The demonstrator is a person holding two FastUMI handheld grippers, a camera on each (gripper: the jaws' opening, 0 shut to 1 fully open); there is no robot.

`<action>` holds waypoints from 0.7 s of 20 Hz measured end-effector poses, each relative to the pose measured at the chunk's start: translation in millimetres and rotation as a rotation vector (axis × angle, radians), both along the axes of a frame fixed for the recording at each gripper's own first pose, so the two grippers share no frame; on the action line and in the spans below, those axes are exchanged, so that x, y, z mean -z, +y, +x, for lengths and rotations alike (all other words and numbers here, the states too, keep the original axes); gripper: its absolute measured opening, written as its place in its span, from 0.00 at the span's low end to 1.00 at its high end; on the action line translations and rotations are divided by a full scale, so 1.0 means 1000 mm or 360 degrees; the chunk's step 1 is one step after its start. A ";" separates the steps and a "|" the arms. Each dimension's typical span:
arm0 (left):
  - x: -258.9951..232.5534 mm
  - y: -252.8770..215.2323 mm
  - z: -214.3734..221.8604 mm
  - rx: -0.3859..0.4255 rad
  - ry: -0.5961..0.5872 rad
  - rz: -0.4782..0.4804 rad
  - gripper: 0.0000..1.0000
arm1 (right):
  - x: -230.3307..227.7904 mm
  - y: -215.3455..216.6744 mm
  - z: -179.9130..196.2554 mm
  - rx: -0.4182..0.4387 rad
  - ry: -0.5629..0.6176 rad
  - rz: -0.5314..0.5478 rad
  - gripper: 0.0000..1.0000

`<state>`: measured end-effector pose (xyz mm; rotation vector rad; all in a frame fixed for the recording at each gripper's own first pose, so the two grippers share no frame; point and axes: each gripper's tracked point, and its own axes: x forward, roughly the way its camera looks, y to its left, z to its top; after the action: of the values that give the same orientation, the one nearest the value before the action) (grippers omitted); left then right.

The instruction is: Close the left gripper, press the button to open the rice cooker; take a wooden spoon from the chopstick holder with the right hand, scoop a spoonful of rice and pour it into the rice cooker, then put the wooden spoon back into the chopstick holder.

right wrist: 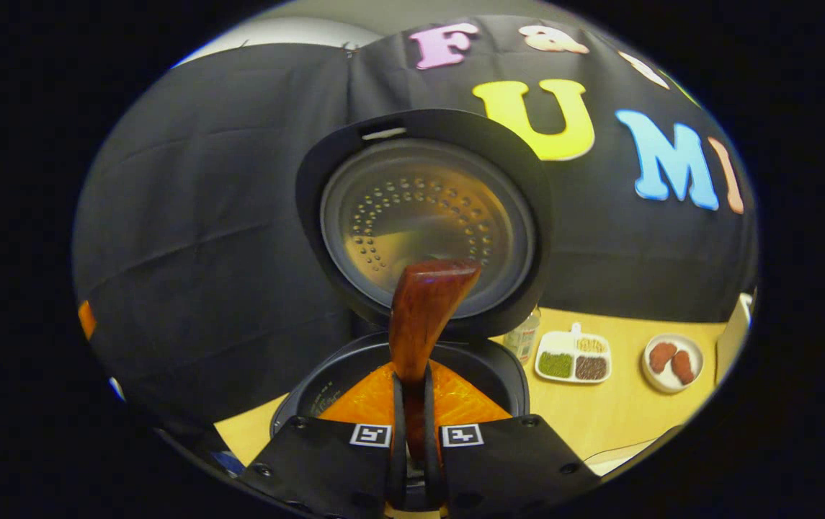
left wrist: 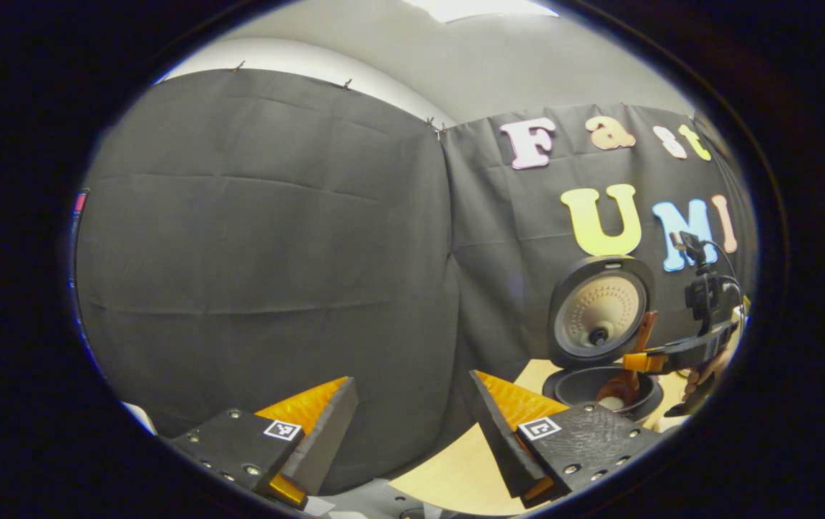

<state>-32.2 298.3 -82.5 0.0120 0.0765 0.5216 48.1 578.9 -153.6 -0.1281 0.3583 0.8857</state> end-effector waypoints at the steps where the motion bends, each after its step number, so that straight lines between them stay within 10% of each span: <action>1: 0.000 -0.001 0.000 0.0002 -0.0002 -0.0002 0.92 | -0.002 0.001 -0.001 -0.0027 -0.0084 -0.0042 0.12; 14: 0.003 0.005 -0.005 -0.0016 -0.0003 -0.0018 0.92 | -0.003 0.021 -0.032 -0.0315 -0.1106 -0.0524 0.12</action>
<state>-37.7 303.5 -85.6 0.0003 0.0780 0.5310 15.7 600.2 -151.0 -0.7645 -0.1674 0.9137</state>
